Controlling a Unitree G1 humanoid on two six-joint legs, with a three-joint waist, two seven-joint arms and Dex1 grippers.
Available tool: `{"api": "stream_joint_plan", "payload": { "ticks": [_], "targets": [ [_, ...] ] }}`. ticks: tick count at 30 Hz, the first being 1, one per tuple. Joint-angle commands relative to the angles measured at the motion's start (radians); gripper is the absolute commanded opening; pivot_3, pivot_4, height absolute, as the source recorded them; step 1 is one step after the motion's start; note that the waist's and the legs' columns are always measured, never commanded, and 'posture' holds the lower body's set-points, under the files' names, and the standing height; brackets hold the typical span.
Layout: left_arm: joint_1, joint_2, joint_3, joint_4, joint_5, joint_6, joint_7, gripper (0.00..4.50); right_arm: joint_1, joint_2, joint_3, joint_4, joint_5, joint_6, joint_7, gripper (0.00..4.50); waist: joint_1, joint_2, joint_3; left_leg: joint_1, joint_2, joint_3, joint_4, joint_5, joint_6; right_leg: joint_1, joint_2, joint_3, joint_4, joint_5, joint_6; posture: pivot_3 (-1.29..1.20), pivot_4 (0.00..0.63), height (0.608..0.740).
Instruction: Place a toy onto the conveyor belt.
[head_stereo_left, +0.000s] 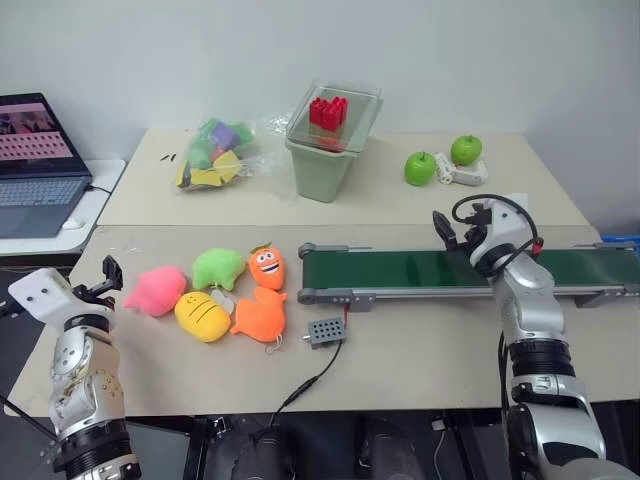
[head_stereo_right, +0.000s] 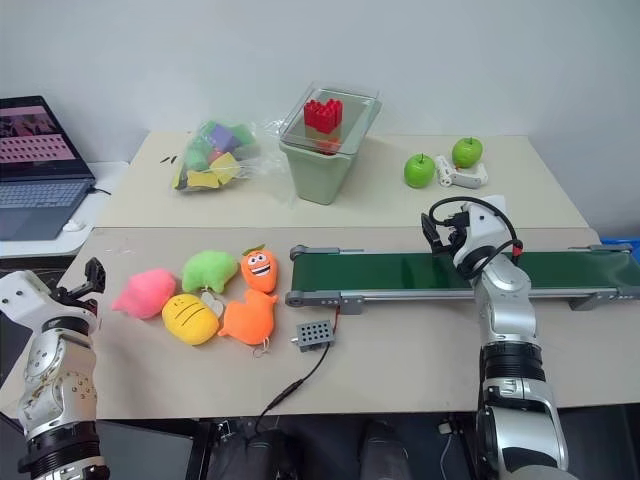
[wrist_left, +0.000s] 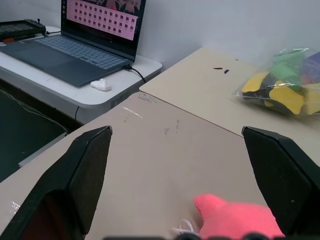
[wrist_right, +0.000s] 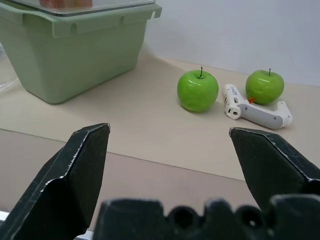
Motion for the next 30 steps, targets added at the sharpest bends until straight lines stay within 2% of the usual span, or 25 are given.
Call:
{"api": "stream_joint_plan", "payload": {
  "ticks": [1, 9, 13, 19, 24, 26, 30],
  "targets": [
    [-0.014, 0.013, 0.017, -0.024, 0.002, -0.008, 0.011, 4.45, -0.014, 0.001, -0.015, -0.037, 0.008, -0.030, -0.004, 4.50, 0.000, 0.000, 0.000, 0.000, 0.000, 0.000, 0.000, 0.000, 0.000, 0.000, 0.000, 0.000, 0.000, 0.000, 0.000, 0.00, 0.150, 0.740],
    [-0.029, 0.024, 0.023, 0.010, -0.019, 0.033, 0.007, 4.45, -0.002, 0.023, 0.003, -0.092, 0.017, -0.009, 0.018, 4.50, -0.001, 0.000, 0.000, 0.000, 0.000, 0.000, 0.000, 0.000, 0.000, 0.000, 0.000, 0.000, 0.000, 0.000, 0.000, 0.00, 0.150, 0.740],
    [-0.009, 0.014, 0.021, -0.002, -0.011, 0.041, 0.010, 4.45, 0.015, 0.002, 0.114, -0.335, 0.170, 0.141, 0.294, 4.50, -0.004, 0.000, 0.000, 0.000, 0.000, 0.000, 0.000, 0.000, 0.000, -0.001, 0.000, 0.000, 0.000, 0.000, 0.000, 0.00, 0.150, 0.740],
    [-0.001, 0.009, 0.024, -0.011, -0.013, 0.049, 0.011, 4.45, 0.092, -0.162, 0.324, -0.729, 0.436, 0.388, 0.753, 4.50, 0.004, 0.000, 0.000, -0.001, 0.001, -0.002, 0.000, -0.002, 0.002, -0.001, 0.000, -0.002, 0.000, 0.000, 0.000, 0.00, 0.150, 0.740],
    [0.007, 0.005, 0.037, -0.036, -0.027, 0.054, 0.013, 4.45, 0.069, -0.180, 0.373, -0.739, 0.446, 0.418, 0.817, 4.50, 0.021, -0.001, 0.000, -0.001, 0.000, -0.002, 0.004, -0.009, 0.012, 0.001, -0.002, -0.002, -0.002, 0.000, 0.000, 0.00, 0.150, 0.740],
    [0.018, -0.013, 0.071, -0.069, -0.077, 0.069, 0.029, 4.45, 0.063, -0.169, 0.384, -0.732, 0.441, 0.416, 0.832, 4.50, 0.023, -0.001, 0.001, -0.002, 0.000, -0.002, 0.005, -0.013, 0.006, 0.000, -0.002, -0.002, -0.002, 0.000, 0.000, 0.00, 0.150, 0.740],
    [0.065, -0.112, 0.224, -0.206, -0.461, 0.181, 0.051, 4.45, 0.052, -0.150, 0.390, -0.710, 0.426, 0.410, 0.836, 4.50, 0.024, -0.002, 0.001, -0.002, 0.000, -0.002, 0.005, -0.010, -0.002, -0.001, -0.003, -0.002, -0.001, 0.001, -0.001, 0.00, 0.150, 0.740]
  ]
}}
